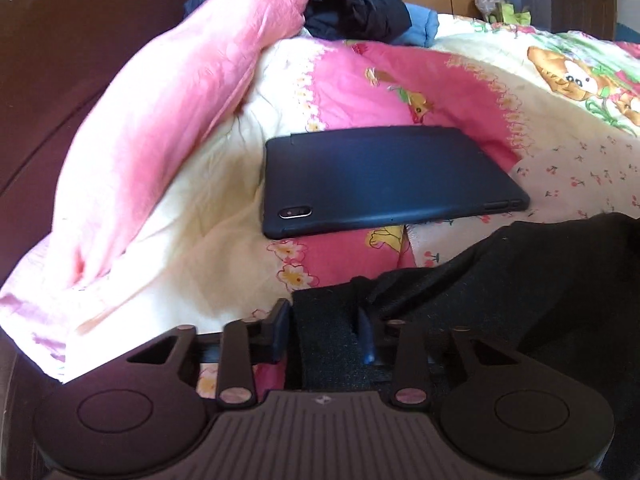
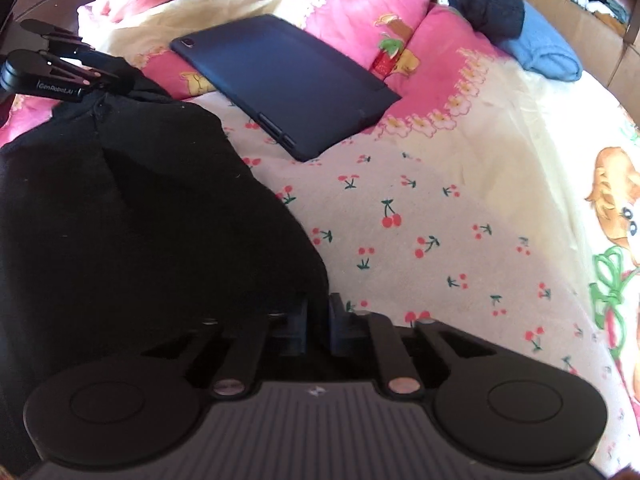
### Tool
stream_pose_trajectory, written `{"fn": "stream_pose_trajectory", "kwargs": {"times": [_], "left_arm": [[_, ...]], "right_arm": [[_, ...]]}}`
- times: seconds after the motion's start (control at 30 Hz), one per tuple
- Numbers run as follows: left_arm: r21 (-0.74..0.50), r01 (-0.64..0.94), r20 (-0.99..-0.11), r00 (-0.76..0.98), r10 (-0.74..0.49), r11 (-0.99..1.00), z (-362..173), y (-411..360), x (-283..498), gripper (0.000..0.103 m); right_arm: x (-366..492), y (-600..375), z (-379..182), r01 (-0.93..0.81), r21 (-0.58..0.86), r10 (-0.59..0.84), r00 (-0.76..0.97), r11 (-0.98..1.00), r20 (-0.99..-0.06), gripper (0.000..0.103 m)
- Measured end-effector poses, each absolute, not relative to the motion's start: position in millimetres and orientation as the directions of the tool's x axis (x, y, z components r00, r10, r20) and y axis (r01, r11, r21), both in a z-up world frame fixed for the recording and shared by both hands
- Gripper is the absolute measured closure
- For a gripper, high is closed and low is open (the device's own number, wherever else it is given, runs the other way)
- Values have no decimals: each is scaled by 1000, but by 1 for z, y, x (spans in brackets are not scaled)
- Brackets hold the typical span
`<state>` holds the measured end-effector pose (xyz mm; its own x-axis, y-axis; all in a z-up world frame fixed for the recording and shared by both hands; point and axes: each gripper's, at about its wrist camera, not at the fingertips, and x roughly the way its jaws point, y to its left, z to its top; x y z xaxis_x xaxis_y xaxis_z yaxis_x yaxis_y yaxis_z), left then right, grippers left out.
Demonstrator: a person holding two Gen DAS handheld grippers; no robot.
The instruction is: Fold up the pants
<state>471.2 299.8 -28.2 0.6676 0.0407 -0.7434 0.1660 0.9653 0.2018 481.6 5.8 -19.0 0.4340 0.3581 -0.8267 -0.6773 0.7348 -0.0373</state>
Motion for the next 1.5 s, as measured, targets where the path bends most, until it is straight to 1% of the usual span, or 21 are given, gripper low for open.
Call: {"fn": "stream_pose_trajectory", "kwargs": {"times": [0.1, 0.2, 0.3, 0.4, 0.5, 0.6, 0.7, 0.77, 0.83, 0.93, 1.03, 1.13, 1.2, 1.27, 1.3, 1.4, 1.47, 1.5], "left_arm": [[157, 138, -703, 711, 12, 978, -6, 308, 450, 63], [117, 131, -647, 763, -25, 984, 24, 318, 412, 64], [50, 126, -584, 809, -74, 991, 51, 332, 352, 64], [-9, 119, -545, 832, -105, 993, 60, 344, 286, 64], [-22, 91, -564, 821, -88, 996, 39, 354, 237, 63], [-75, 26, -632, 772, -68, 997, 0, 366, 213, 63], [-69, -6, -648, 760, -41, 998, -22, 369, 193, 64], [-86, -14, -640, 767, -44, 996, -25, 372, 184, 64], [-111, -17, -622, 781, -56, 994, -20, 375, 174, 64], [-130, -6, -600, 796, -74, 992, -14, 379, 163, 64], [-56, -1, -627, 778, -34, 998, -24, 375, 154, 59], [-48, -28, -650, 760, -10, 998, -34, 381, 144, 59], [-17, -74, -641, 766, 46, 997, -30, 388, 135, 59], [-11, -123, -624, 777, 89, 992, -20, 395, 128, 59], [-10, -129, -600, 794, 97, 992, -12, 395, 124, 59], [0, -85, -522, 850, 72, 996, 11, 374, 123, 59], [9, -9, -499, 867, 12, 1000, 16, 349, 132, 59], [26, 21, -503, 864, -5, 999, 13, 336, 139, 59]], "right_arm": [[459, 0, 5, -660, -43, 378, 480, 750, -792, 98], [413, -8, 40, -668, -67, 410, 530, 742, -743, 98], [353, -24, 73, -672, -23, 468, 540, 740, -700, 98], [283, -31, 87, -699, -15, 503, 529, 715, -683, 98], [230, -23, 69, -731, 13, 520, 473, 682, -711, 98], [193, 0, 27, -754, 19, 485, 403, 657, -777, 98], [160, 23, 5, -781, -39, 450, 399, 624, -799, 98], [149, 30, 2, -777, -103, 413, 437, 622, -799, 98], [143, 32, 5, -771, -123, 399, 451, 625, -799, 98], [142, 33, 10, -789, -210, 366, 480, 577, -797, 97], [136, 37, 3, -794, -220, 337, 467, 566, -817, 91], [124, 38, 6, -786, -239, 338, 489, 569, -804, 91], [109, 39, 17, -799, -236, 386, 497, 552, -777, 92], [100, 41, 25, -808, -239, 432, 508, 538, -745, 88], [100, 43, 26, -808, -231, 451, 511, 541, -731, 87], [114, 59, 20, -790, -200, 472, 525, 580, -708, 87], [127, 67, 12, -770, -138, 484, 519, 623, -704, 87], [133, 69, 8, -759, -109, 487, 512, 642, -708, 87]]}}
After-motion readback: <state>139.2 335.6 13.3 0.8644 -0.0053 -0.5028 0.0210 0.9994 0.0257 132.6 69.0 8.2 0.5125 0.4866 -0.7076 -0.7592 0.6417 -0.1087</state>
